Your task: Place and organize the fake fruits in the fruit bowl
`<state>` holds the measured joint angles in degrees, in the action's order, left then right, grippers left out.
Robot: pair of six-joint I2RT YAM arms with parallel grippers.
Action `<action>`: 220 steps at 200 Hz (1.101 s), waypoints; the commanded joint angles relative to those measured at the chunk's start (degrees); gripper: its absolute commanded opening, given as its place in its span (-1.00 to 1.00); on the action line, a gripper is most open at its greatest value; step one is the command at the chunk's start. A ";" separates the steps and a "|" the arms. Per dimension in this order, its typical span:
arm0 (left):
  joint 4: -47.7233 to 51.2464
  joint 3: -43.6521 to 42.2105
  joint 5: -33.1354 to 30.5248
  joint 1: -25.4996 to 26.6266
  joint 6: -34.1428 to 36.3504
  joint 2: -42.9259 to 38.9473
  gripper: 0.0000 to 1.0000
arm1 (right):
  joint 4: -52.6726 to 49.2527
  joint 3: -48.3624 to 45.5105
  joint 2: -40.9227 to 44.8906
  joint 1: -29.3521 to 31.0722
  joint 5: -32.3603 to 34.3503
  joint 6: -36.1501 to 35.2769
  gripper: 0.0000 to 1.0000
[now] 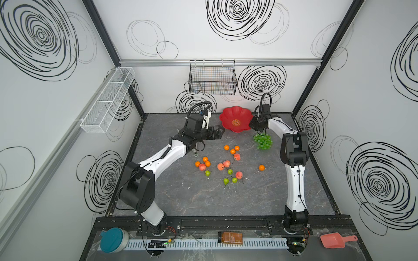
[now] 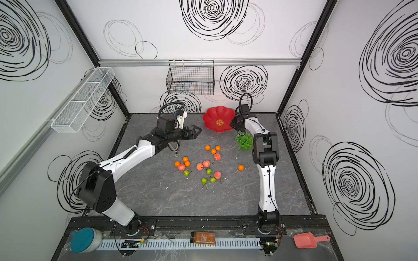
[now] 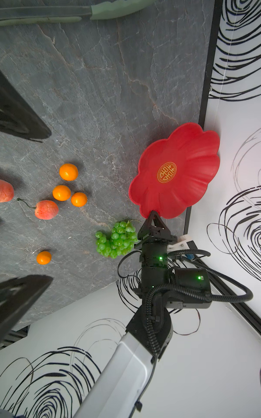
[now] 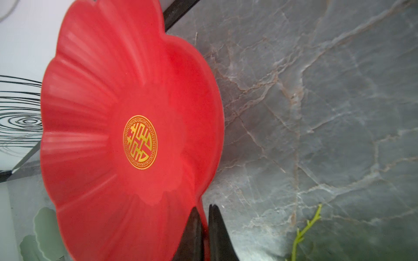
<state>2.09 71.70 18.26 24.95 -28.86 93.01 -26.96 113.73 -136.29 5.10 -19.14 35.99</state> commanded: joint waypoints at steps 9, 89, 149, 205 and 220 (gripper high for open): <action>-1.06 1.60 1.10 -1.60 -0.69 0.07 0.92 | -2.46 1.17 -0.12 1.83 -0.10 -0.74 -0.88; 1.60 2.65 0.58 -4.46 -0.05 0.42 0.92 | -3.91 0.26 1.02 7.93 -2.34 -2.46 -0.90; 2.26 2.83 0.31 -4.42 0.65 0.15 0.92 | -2.90 -3.66 3.91 11.62 -3.75 -3.63 -0.90; 4.79 3.78 -1.75 -2.82 2.70 0.06 0.92 | -2.33 -8.10 7.15 12.72 -3.60 -3.64 -0.87; 5.00 3.62 -2.07 -2.48 2.76 0.06 0.92 | -2.03 -9.78 8.39 12.67 -3.72 -3.64 -0.87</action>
<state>6.96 73.19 17.52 21.52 -27.75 93.23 -27.16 106.41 -131.52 17.58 -23.77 33.23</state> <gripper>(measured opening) 0.961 0.069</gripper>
